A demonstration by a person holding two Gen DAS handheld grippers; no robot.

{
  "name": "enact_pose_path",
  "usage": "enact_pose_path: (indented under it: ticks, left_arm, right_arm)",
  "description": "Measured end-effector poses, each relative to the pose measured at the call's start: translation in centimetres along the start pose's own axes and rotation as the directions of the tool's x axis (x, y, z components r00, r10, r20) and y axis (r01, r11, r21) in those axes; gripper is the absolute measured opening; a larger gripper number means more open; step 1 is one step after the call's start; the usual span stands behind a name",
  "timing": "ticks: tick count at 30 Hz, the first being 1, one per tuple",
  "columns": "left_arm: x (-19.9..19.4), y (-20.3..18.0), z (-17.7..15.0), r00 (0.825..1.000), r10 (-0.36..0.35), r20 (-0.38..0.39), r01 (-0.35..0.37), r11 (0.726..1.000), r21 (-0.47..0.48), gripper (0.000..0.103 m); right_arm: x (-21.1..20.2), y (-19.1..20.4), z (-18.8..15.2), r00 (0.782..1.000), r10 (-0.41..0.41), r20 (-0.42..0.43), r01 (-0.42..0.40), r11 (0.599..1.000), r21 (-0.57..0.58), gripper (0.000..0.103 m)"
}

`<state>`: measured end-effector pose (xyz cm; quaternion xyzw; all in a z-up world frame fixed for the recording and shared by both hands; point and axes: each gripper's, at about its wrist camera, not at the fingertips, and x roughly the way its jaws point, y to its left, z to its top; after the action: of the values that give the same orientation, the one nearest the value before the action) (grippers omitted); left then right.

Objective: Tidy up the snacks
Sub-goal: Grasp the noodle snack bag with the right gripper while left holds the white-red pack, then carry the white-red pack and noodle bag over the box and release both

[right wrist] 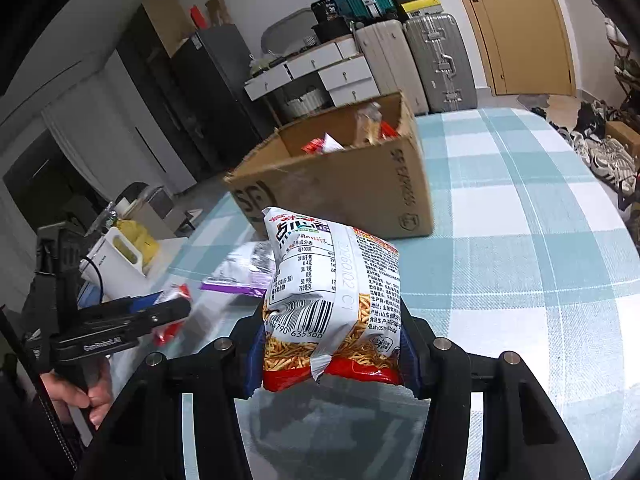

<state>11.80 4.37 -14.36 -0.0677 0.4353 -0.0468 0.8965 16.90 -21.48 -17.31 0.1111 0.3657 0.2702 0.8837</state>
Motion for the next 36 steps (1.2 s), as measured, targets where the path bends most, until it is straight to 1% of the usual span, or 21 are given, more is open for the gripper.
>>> enact_pose_path:
  ticks: [10, 13, 16, 20, 23, 28, 31, 36]
  left_arm:
    - [-2.1, -1.0, 1.4, 0.999, -0.018, 0.038, 0.016, 0.999, 0.035, 0.042]
    - [-2.5, -1.3, 2.0, 0.999, -0.024, 0.048, 0.022, 0.999, 0.048, 0.042]
    - [-3.0, -1.4, 2.9, 0.998, -0.042, 0.055, 0.039, 0.998, 0.046, 0.042]
    - [-3.4, -1.7, 4.4, 0.996, -0.063, 0.056, 0.06, 0.997, 0.053, 0.042]
    - [-3.8, -2.1, 5.6, 0.995, -0.067, 0.071, 0.062, 0.995, 0.072, 0.042]
    - [-4.1, -2.3, 7.8, 0.99, -0.118, 0.08, 0.113, 0.991, 0.069, 0.042]
    - [-4.3, -2.5, 9.1, 0.988, -0.114, 0.099, 0.106, 0.991, 0.085, 0.042]
    - [-4.2, -2.5, 11.7, 0.987, -0.117, 0.111, 0.107, 0.99, 0.089, 0.042]
  right_arm:
    - [-2.9, 3.0, 1.5, 0.998, 0.056, 0.039, -0.056, 0.998, -0.019, 0.054]
    - [-3.6, 3.5, 2.0, 0.996, 0.075, 0.045, -0.075, 0.997, -0.006, 0.054]
    - [-4.2, 4.2, 2.7, 0.996, 0.074, 0.054, -0.073, 0.997, -0.015, 0.054]
    - [-5.1, 5.2, 3.8, 0.994, 0.083, 0.068, -0.08, 0.996, -0.043, 0.054]
    - [-5.6, 6.0, 4.9, 0.993, 0.089, 0.078, -0.084, 0.994, -0.065, 0.054]
    - [-5.8, 6.8, 7.0, 0.989, 0.121, 0.083, -0.114, 0.99, -0.085, 0.054]
    - [-5.9, 7.6, 8.1, 0.99, 0.107, 0.09, -0.096, 0.989, -0.116, 0.054]
    - [-5.3, 8.3, 10.0, 0.991, 0.1, 0.089, -0.087, 0.987, -0.138, 0.054]
